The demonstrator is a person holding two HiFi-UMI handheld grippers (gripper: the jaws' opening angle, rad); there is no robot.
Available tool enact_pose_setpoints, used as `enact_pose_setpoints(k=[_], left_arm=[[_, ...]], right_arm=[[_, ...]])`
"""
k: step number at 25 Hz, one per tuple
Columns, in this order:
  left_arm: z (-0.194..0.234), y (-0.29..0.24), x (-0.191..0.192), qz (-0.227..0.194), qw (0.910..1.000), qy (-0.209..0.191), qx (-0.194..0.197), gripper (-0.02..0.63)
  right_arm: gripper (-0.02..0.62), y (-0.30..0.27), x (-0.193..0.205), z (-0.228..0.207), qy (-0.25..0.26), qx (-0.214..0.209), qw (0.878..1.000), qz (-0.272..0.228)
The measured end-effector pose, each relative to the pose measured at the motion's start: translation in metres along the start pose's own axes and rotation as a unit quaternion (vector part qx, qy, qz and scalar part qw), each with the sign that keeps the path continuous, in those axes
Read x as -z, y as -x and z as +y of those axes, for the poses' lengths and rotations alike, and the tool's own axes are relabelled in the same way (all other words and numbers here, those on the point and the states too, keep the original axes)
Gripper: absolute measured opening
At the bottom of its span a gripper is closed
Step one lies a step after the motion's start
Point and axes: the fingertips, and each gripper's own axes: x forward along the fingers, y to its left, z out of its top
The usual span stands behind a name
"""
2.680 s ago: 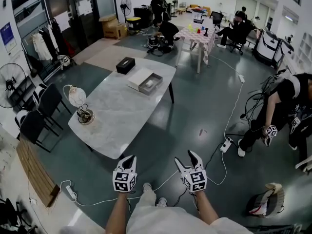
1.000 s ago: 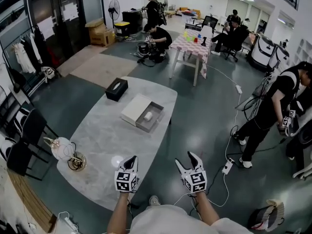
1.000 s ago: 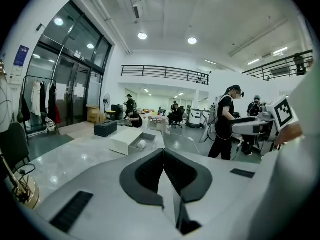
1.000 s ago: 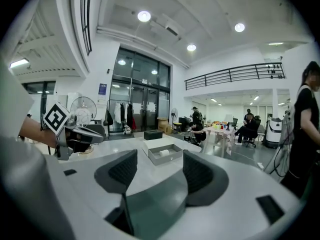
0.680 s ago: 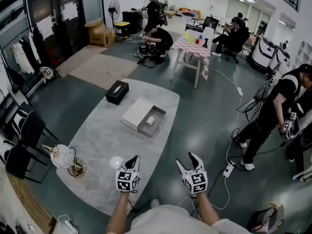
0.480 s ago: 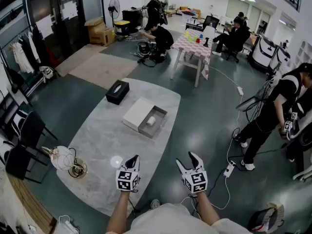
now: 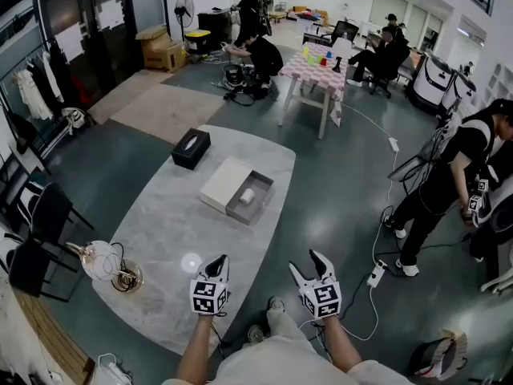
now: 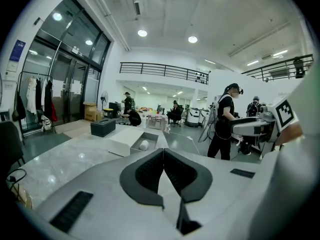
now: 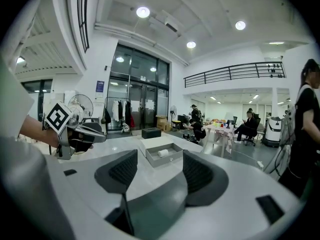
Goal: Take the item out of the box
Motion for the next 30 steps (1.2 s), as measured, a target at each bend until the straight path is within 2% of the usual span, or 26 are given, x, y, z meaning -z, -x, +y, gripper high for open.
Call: enact_pose_setpoints(k=[7,12,21,30], left_arm=[[0.003,-0.014,0.005,0.007,1.0,0.001,-0.004,0.015],[0.015,-0.033,-0.005,0.009,0.9998,0.006,-0.017,0.014],[0.047,-0.086,-0.025,0.015,0.9989,0.014,-0.041,0.015],[0.077,-0.142,-0.045,0.027,0.9963,0.039,-0.071,0.015]], right_arm=[[0.27,-0.01,0.008,-0.007,-0.009,-0.002,1.0,0.003],[0.27,-0.033,0.001,-0.021,-0.008,-0.009,1.0,0.0],[0.271,-0.093,-0.009,-0.061,-0.012,-0.023,1.0,0.004],[0.271,-0.162,-0.028,-0.102,-0.008,-0.054,0.998,0.009]])
